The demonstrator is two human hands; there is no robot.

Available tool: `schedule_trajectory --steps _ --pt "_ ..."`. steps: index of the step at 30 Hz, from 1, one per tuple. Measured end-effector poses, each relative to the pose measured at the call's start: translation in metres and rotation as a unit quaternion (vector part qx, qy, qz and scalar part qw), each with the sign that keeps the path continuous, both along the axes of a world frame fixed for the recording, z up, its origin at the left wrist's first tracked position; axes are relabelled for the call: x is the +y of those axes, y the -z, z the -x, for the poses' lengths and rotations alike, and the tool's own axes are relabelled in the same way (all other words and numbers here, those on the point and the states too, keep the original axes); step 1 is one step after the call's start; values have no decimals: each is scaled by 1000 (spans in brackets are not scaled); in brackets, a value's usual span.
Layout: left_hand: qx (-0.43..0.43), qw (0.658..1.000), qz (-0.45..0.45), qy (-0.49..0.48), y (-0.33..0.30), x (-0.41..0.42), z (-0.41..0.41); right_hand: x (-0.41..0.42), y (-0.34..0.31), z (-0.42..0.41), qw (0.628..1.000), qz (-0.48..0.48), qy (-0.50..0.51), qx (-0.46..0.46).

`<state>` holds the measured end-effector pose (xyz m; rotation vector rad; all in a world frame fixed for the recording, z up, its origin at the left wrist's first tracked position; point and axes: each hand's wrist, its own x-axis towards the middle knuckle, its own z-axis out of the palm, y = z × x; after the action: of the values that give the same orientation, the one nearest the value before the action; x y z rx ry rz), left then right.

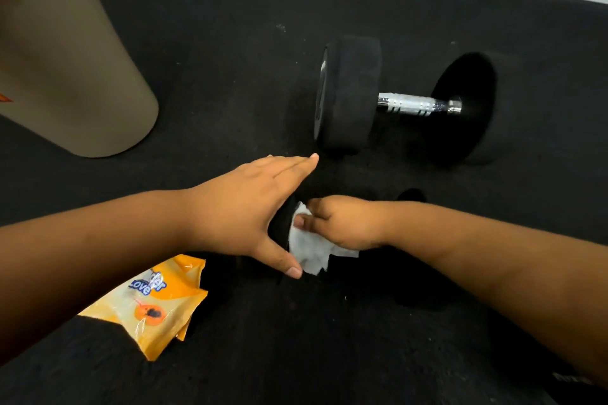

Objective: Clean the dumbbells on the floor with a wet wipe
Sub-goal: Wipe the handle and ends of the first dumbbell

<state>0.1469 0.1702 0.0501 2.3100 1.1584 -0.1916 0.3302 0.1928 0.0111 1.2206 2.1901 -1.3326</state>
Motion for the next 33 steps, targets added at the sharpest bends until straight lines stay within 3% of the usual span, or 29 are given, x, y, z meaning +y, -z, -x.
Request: schedule_trajectory --steps 3,6,11,19,25,33 --pt "-2 1000 2 -3 1 -1 0 10 -5 -3 998 53 20 -32" --pt "2 1000 10 -2 0 0 0 13 -6 -7 995 84 -43 -19" --pt "2 1000 12 -1 -1 2 0 1 9 1 995 -45 -82 -13" --pt "1 1000 10 0 0 1 0 19 -7 -9 993 115 -20 -18" --pt "-5 1000 12 -5 0 2 0 -1 3 5 999 25 -11 -22" --pt "1 999 31 -9 -6 6 -2 12 -2 3 993 83 -50 -65"
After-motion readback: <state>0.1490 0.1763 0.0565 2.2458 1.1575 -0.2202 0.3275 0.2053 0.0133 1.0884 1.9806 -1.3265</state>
